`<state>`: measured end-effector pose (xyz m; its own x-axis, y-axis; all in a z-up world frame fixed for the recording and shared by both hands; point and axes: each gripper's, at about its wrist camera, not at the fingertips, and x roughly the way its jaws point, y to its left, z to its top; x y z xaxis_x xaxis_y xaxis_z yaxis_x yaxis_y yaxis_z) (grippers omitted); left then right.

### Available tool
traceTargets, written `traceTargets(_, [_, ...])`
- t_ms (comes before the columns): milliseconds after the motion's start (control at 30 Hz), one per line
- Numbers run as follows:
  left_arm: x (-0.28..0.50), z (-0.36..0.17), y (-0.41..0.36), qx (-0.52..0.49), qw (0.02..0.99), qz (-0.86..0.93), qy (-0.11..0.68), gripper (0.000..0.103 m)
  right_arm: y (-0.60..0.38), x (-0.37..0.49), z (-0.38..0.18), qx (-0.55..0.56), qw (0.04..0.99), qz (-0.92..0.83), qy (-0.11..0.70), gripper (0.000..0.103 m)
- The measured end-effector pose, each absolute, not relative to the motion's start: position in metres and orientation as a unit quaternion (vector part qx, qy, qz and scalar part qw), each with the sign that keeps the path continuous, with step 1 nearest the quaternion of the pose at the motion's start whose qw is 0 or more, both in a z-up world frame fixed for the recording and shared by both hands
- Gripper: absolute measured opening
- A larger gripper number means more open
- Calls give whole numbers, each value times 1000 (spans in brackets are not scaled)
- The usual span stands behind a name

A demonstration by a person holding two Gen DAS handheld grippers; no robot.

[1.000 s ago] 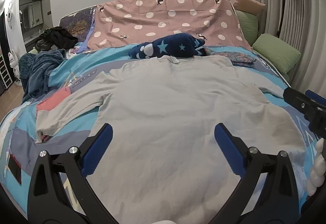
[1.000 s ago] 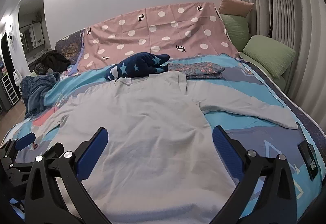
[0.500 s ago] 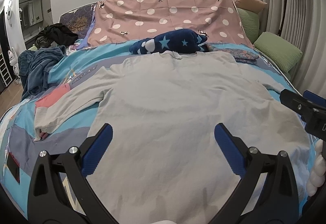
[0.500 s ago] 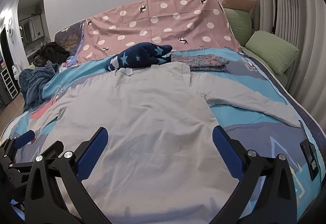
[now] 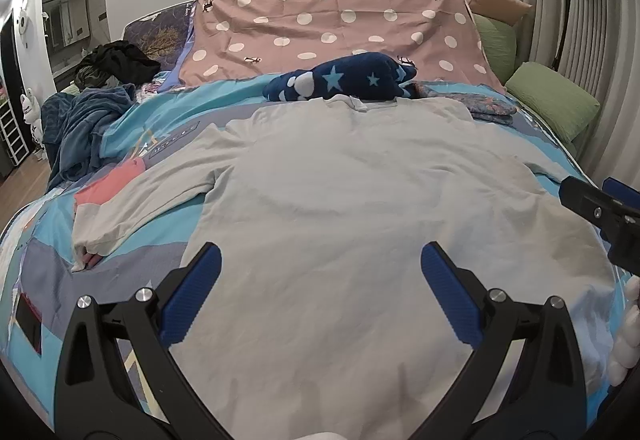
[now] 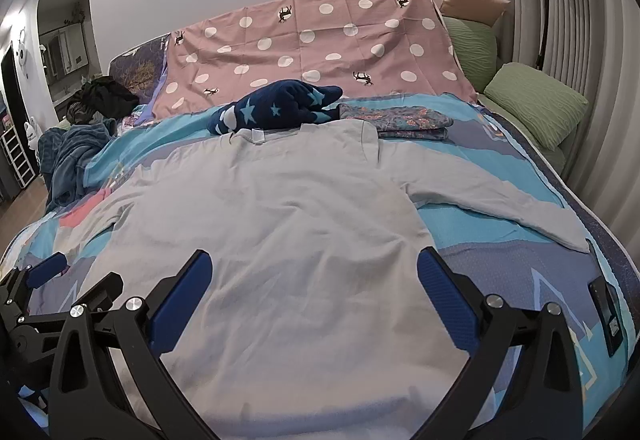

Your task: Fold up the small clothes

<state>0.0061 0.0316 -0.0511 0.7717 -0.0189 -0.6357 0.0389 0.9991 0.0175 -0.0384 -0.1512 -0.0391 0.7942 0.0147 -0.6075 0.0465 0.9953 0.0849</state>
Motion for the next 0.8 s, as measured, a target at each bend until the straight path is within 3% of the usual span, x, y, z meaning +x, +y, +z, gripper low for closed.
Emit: traceTargets(800, [3, -57, 44, 10, 940, -8, 341, 101, -154, -39, -48, 42, 940, -18, 339, 102])
